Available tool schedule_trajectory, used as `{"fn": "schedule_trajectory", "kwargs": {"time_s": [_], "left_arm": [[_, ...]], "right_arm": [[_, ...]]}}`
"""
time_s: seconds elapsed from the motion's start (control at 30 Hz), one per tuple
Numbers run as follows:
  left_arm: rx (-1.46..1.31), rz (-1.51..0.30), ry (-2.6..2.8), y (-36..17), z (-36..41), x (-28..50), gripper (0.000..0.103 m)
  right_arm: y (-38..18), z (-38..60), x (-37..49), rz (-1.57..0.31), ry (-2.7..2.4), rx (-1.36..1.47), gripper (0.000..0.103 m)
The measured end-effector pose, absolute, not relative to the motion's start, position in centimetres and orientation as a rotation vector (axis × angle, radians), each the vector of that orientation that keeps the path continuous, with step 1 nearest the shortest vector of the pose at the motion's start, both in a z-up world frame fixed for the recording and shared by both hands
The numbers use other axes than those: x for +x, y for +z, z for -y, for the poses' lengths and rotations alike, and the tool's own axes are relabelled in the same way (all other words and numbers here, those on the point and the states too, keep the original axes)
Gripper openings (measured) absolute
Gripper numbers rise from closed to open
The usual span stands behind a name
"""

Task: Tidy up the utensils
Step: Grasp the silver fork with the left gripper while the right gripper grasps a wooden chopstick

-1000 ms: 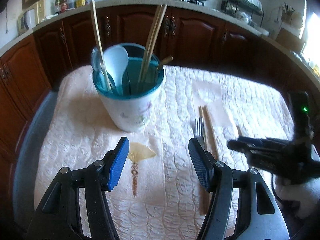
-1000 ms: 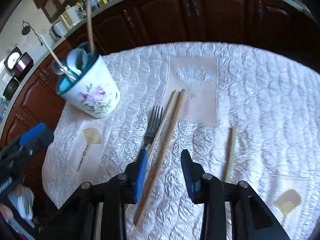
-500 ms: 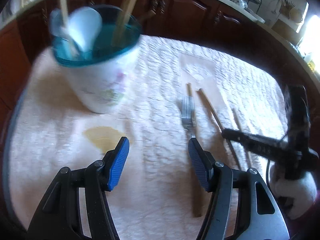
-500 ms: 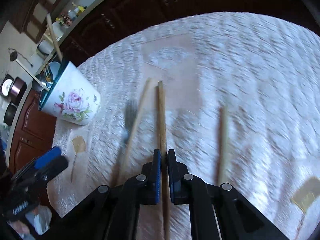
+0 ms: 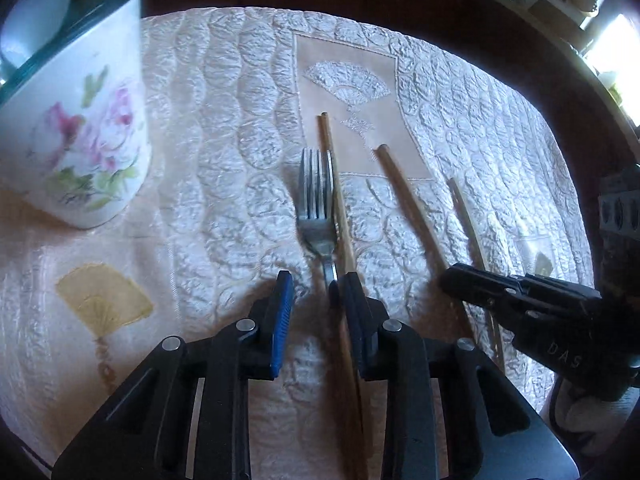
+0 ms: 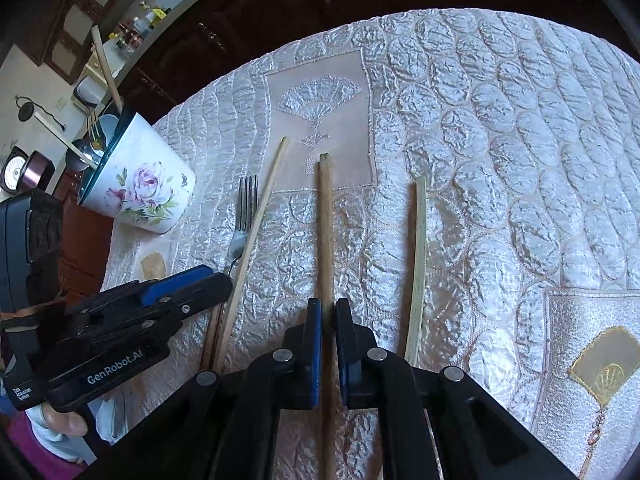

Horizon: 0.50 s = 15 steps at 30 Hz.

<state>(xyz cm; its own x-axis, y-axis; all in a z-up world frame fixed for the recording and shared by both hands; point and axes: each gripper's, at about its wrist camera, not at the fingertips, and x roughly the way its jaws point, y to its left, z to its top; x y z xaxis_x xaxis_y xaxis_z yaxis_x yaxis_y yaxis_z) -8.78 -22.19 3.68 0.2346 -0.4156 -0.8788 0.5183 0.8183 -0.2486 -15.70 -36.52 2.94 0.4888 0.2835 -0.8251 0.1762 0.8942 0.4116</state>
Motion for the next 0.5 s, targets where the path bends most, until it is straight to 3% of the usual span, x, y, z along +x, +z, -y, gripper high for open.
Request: {"fn": "schedule_trajectory", "kwargs": {"time_s": [0.1, 0.17, 0.5], "left_arm": [[0.081, -1.180, -0.643, 3.5, 22.1, -8.3, 0.009], [0.046, -1.193, -0.647, 3.5, 21.8, -8.1, 0.005], [0.037, -1.184, -0.602, 4.4, 16.4, -10.5, 0.005]], "right_arm": [[2.7, 35.9, -14.9, -1.071, 0.076, 0.486, 0.006], [2.6, 35.7, -14.6, -1.068, 0.081, 0.510, 0.006], [2.5, 32.6, -16.0, -1.123, 0.195, 0.525, 0.006]]}}
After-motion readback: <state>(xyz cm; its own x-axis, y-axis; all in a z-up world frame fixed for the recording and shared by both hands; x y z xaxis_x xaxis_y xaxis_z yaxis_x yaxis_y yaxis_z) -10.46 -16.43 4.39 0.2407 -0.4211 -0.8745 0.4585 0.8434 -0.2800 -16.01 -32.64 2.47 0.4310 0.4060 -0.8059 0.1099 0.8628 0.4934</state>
